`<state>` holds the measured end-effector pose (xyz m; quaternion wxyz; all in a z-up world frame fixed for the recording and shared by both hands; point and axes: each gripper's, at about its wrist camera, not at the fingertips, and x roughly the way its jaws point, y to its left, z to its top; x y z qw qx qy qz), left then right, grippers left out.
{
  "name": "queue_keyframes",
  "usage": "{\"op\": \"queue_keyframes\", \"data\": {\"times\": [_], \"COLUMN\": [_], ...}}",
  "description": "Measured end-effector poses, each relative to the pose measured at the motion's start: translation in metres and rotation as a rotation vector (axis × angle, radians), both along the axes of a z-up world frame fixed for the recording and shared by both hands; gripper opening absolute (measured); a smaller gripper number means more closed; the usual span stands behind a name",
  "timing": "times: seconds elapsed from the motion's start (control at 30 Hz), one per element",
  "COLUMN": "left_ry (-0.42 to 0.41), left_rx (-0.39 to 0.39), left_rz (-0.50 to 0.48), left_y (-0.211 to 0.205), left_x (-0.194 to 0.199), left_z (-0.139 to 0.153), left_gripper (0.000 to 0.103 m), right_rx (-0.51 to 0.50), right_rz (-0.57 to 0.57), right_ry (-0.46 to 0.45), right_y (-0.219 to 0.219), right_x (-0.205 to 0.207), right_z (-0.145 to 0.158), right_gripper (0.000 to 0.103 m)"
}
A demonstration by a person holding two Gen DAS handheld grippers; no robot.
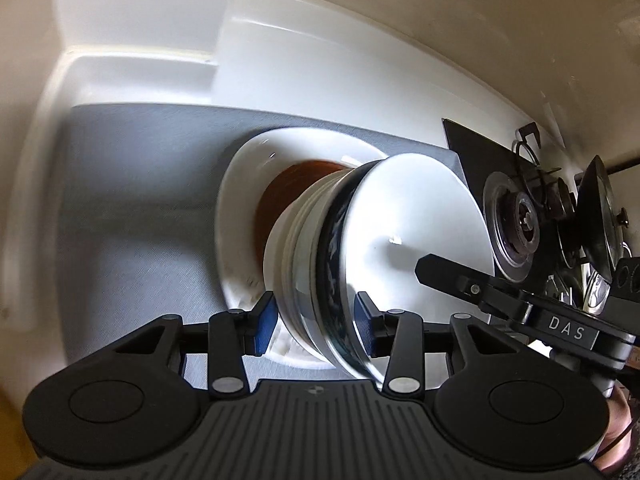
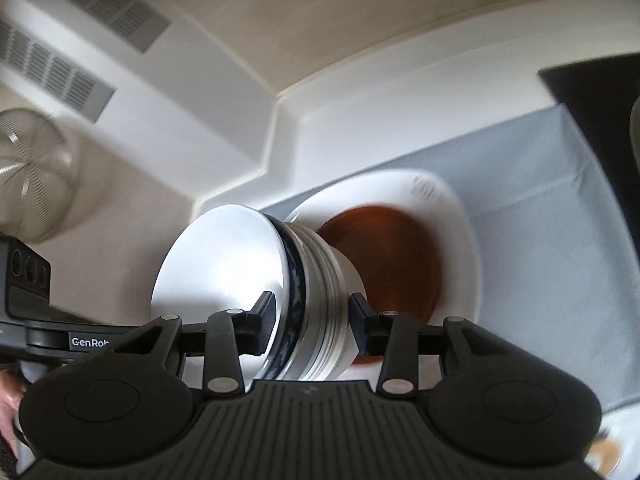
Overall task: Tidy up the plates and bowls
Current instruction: 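Lower the bowl stack onto the brown plate and open both grippers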
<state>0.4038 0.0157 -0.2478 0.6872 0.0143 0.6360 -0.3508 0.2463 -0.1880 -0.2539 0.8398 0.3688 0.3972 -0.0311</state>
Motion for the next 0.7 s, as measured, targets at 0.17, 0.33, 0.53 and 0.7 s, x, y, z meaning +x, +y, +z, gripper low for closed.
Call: {"op": "queue_keyframes", "data": {"times": [0.17, 0.33, 0.53, 0.7], "left_ry": [-0.014, -0.025, -0.088, -0.341], "left_rx": [-0.002, 0.028, 0.006, 0.065], "left_rz": [0.008, 0.005, 0.023, 0.072], "left_y": [-0.019, -0.033, -0.034, -0.020], "left_x": [0.015, 0.017, 0.013, -0.018], "left_z": [-0.015, -0.033, -0.035, 0.002], "left_gripper": [0.044, 0.044, 0.043, 0.072], "right_rx": [0.019, 0.015, -0.003, -0.072], "right_rz": [-0.032, -0.048, -0.038, -0.107], "right_ry": [-0.011, 0.011, 0.011, 0.007], "right_y": [-0.019, -0.020, -0.016, -0.015], "right_x": [0.012, 0.017, 0.013, -0.014], "right_z": [-0.018, -0.042, -0.047, -0.025], "right_gripper": [0.046, 0.046, 0.050, 0.078]}}
